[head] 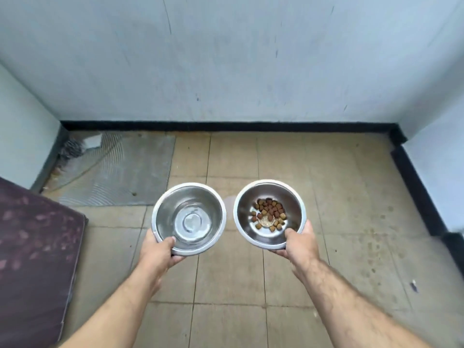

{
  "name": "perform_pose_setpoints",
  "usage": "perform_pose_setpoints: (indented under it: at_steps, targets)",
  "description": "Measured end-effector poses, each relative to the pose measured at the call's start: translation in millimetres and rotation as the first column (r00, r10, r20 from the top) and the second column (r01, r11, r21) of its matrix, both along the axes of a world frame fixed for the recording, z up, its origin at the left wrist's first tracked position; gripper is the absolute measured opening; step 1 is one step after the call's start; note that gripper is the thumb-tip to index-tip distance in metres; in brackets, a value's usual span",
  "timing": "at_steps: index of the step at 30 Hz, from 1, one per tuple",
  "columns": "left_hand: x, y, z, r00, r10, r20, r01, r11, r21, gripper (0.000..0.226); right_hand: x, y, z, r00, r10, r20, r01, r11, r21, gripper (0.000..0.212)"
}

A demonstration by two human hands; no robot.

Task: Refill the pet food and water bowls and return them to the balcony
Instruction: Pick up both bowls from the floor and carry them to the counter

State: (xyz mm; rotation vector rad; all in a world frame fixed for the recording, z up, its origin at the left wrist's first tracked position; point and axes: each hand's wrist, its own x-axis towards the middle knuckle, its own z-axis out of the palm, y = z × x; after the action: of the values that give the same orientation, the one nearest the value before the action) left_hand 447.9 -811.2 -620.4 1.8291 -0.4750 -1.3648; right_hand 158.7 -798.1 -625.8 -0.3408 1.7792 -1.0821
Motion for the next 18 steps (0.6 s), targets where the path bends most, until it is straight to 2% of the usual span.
perform_pose_setpoints:
  at_steps: [8, 13, 18]
  targets:
    - [13.5, -20.8, 170.5, 0.999, -0.04, -0.036, 0.037, 0.996, -0.077, 0.046, 18.0, -33.9, 169.0, 0.999, 0.01, 0.036, -0.006, 0.995, -0.096, 0.05]
    - [19.2, -24.2, 262.4, 1.0, -0.01, -0.019, 0.007, 0.991, -0.13, 0.043, 26.5, -37.5, 265.7, 0.998, -0.02, 0.053, 0.028, 0.987, -0.16, 0.05]
    - [23.3, -18.6, 351.5, 0.997, -0.07, -0.024, 0.064, 0.981, -0.181, 0.04, 33.3, -23.5, 357.6, 0.996, -0.054, 0.065, 0.067, 0.975, -0.213, 0.052]
